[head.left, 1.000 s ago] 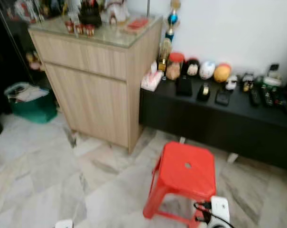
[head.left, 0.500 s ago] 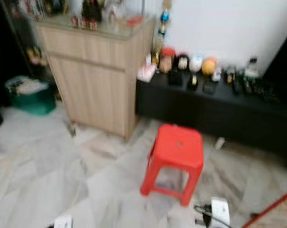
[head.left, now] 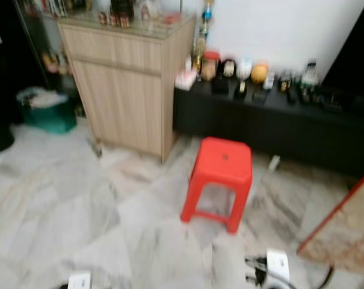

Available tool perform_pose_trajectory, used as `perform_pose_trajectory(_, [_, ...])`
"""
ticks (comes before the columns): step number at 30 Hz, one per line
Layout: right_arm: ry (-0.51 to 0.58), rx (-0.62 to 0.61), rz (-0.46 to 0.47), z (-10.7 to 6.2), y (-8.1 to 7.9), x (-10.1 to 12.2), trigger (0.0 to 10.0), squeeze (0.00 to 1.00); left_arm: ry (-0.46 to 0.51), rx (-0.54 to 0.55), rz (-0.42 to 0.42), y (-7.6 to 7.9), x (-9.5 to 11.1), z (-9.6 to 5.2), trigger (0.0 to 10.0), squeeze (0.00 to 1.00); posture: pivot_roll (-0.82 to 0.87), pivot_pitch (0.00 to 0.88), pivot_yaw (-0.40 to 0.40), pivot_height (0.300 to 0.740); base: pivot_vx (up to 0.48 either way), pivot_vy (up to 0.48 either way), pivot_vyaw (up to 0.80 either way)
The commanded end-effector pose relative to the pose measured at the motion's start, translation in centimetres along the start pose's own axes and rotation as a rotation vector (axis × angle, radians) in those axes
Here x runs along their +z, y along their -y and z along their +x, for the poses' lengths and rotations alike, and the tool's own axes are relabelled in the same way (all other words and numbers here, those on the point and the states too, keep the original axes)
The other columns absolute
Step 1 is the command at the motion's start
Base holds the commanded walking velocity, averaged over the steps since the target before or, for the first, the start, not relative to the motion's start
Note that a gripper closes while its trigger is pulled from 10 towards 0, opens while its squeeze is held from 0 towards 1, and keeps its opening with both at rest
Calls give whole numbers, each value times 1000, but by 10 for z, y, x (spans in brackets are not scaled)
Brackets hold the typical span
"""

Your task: Hang keys on a hook

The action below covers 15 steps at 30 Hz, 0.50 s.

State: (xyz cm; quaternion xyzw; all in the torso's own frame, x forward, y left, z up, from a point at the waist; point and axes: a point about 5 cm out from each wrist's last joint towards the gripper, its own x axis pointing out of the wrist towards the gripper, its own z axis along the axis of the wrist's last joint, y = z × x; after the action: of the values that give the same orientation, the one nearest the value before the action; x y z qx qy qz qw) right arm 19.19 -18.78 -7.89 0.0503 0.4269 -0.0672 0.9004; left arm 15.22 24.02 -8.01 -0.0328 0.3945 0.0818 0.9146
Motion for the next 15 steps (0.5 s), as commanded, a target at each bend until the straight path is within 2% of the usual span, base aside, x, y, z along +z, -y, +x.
perform_pose_trajectory(1, [-18, -16, 3, -1, 5, -5, 10000, 0, -28, -11, 10, 2, -7, -2, 10000, 0, 99, 0, -72, 740, -360, 0, 0])
perform_pose_trajectory(15, [-21, -11, -8, -1, 7, -4, 10000, 0, -26, -14, 11, 4, -7, -2, 10000, 0, 103, 0, -80, 740, 0, 0, 0])
